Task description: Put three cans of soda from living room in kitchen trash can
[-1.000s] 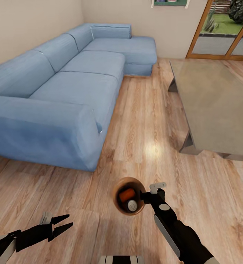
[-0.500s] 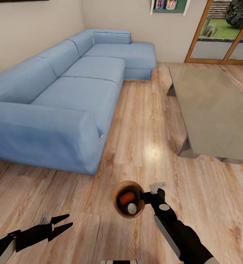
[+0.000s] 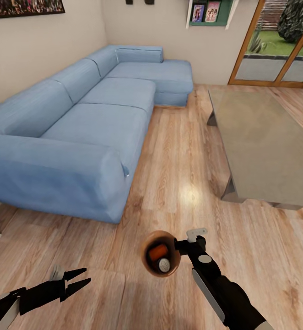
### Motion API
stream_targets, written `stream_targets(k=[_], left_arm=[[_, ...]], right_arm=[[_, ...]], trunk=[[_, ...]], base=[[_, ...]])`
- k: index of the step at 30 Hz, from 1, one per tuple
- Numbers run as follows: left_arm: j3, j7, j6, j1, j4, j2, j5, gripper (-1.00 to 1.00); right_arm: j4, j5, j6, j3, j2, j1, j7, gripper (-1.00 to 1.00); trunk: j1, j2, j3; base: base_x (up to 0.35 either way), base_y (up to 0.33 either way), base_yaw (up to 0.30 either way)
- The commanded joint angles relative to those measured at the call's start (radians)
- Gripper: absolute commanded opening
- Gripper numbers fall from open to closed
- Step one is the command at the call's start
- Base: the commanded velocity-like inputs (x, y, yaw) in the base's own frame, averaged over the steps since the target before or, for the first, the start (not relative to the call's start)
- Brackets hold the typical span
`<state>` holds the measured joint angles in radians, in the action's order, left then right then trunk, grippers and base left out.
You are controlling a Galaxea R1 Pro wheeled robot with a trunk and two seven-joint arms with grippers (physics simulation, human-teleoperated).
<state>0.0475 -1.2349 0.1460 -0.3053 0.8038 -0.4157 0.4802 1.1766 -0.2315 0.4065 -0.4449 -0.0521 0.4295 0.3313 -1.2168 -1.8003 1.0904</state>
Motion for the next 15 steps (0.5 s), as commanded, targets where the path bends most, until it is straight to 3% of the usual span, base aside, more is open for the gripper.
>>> stream_targets(k=[1,15], left_arm=[[0.000,0.000,0.000,0.000,0.000,0.000,0.000,1.00],[0.000,0.000,0.000,0.000,0.000,0.000,0.000,1.00]], right_arm=[[0.000,0.000,0.000,0.000,0.000,0.000,0.000,1.00],[0.000,0.000,0.000,0.000,0.000,0.000,0.000,1.00]], trunk=[[0.004,0.007,-0.005],[0.058,0.105,-0.072]], base=[[0.000,0.000,0.000],[0.000,0.000,0.000]])
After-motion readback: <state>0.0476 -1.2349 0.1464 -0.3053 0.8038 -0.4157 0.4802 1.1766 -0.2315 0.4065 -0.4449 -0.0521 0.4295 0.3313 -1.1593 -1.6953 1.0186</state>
